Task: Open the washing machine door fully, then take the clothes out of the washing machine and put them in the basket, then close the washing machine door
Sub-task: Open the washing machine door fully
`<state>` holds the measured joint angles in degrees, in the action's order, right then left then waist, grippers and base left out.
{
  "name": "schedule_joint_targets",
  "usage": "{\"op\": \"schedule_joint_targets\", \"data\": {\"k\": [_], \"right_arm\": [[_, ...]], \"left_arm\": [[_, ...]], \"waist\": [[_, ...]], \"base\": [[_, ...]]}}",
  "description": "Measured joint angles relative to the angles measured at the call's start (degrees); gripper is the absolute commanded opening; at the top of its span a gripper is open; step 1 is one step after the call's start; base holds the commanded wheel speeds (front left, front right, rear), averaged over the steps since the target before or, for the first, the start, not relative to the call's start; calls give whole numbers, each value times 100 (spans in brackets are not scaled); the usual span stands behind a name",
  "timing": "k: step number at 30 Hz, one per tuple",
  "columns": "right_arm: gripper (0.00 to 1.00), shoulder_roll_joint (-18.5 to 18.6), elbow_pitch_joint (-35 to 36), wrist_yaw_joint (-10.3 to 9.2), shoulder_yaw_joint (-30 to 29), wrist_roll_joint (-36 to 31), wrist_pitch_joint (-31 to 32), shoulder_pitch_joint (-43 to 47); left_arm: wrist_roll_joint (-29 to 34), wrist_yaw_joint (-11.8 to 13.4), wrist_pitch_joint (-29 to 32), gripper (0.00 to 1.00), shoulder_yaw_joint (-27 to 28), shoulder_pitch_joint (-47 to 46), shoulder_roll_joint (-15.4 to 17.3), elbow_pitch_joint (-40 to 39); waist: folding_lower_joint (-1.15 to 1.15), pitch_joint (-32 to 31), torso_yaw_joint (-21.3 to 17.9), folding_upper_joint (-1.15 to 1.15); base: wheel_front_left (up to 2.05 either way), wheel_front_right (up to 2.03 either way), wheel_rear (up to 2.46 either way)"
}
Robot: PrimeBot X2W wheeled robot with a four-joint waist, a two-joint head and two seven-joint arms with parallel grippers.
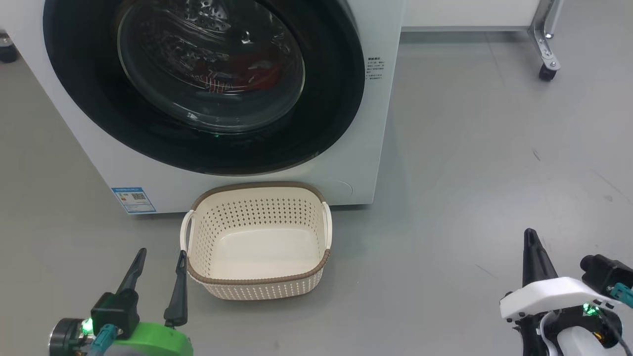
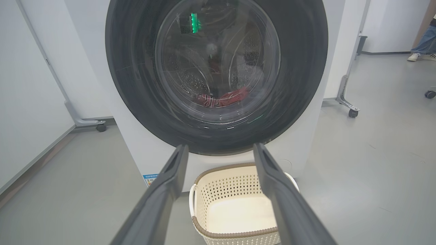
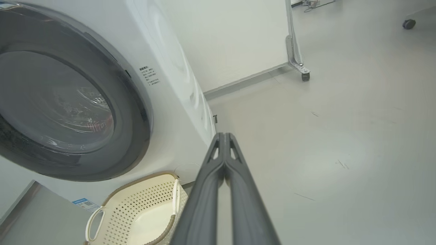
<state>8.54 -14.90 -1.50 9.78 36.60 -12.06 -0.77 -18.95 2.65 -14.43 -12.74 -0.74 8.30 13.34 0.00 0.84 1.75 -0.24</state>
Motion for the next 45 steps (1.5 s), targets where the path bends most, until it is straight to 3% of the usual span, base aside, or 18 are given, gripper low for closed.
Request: {"op": "schedule_joint_targets", "data": {"k": [4,10,15,24,32,38,45], "right_arm": [[0,-232,-7,201,-322,712,126,-110],[0,-535,-68,599,-975,2294,580,-480],[0,-543,-137,616,-1276,3288,1036,-947],[0,-524,-182,639,-1481,4302,1848,-1989],[0,-494,-174,465,-1556,4991,2520,-3025],[0,-489,-191,171,-1569,5549,3096,-3749],[0,-357,-372,-172,-1382,5688,3622,-4491]], "left_arm": [[42,-25,-1,100,0,-84,-15,-63],[90,-53,-1,100,-23,-207,-37,-121],[110,-71,-1,100,-30,-303,-56,-200],[266,-140,-1,100,-89,-674,-152,-339],[343,-145,-1,100,-96,-978,-183,-454],[394,-146,-1,100,-92,-1201,-243,-503],[415,-146,-2,100,-68,-1511,-336,-612]], "waist": [[0,117,12,0],[0,358,42,0],[0,564,61,0],[0,1006,100,0],[0,1445,188,0],[0,1791,272,0],[0,2194,381,0]], "base": [[0,0,0],[0,0,0],[0,0,0],[0,0,0],[0,0,0],[0,0,0],[0,0,0]]}}
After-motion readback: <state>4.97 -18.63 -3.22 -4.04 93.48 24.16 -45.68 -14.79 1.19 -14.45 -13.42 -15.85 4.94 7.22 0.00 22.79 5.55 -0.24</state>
